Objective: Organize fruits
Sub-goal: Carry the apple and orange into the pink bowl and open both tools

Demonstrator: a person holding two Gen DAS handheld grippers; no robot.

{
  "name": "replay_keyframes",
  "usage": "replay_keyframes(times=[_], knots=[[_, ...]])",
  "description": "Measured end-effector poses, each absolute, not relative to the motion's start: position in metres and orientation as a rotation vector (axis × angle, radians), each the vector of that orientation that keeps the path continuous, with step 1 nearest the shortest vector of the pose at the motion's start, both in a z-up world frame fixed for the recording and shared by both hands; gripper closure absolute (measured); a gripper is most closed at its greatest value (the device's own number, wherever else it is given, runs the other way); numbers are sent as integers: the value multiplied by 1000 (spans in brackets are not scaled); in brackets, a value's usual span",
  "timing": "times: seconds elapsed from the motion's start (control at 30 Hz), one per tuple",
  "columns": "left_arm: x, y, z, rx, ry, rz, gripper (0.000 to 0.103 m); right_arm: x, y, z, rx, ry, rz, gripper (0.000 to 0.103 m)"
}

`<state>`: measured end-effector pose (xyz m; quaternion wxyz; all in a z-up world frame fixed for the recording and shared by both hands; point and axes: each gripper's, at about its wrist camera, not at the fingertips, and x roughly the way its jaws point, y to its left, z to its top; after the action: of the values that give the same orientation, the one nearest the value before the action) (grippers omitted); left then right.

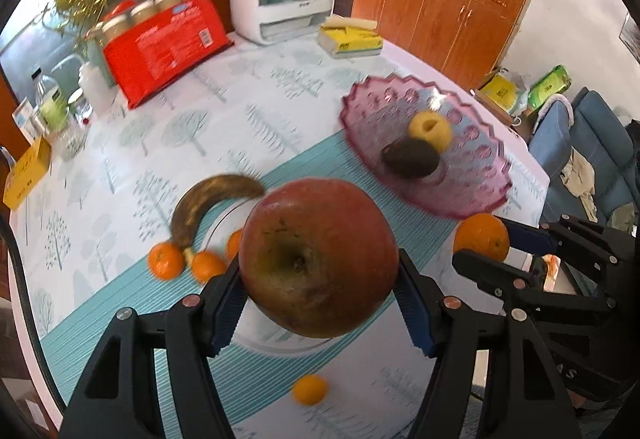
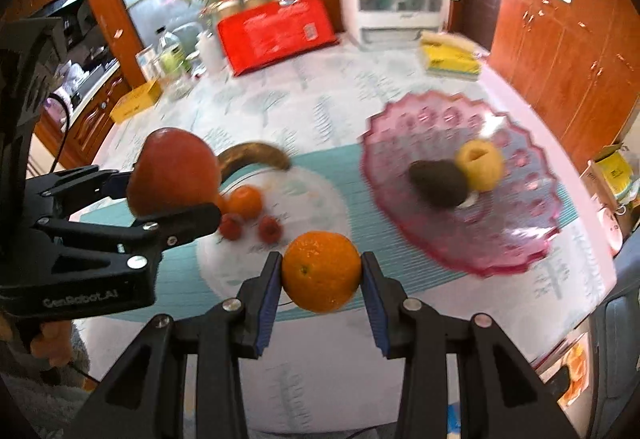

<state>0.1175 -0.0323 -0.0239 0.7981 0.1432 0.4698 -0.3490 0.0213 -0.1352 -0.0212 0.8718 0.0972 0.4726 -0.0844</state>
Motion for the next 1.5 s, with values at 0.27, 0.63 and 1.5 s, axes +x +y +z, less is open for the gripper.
replay_keyframes(times=[0.27,0.63,1.5], knots=[[114,-126,-19,292,1003,-651,36,17,-237,-20,196,951,-166,64],[164,-229,-63,253,1050,-487,36,41,-343,-61,152,1032,-162,63],[186,-289,-128,380,1139,-409,18,87,-386,-113,126,1141,-73,51]])
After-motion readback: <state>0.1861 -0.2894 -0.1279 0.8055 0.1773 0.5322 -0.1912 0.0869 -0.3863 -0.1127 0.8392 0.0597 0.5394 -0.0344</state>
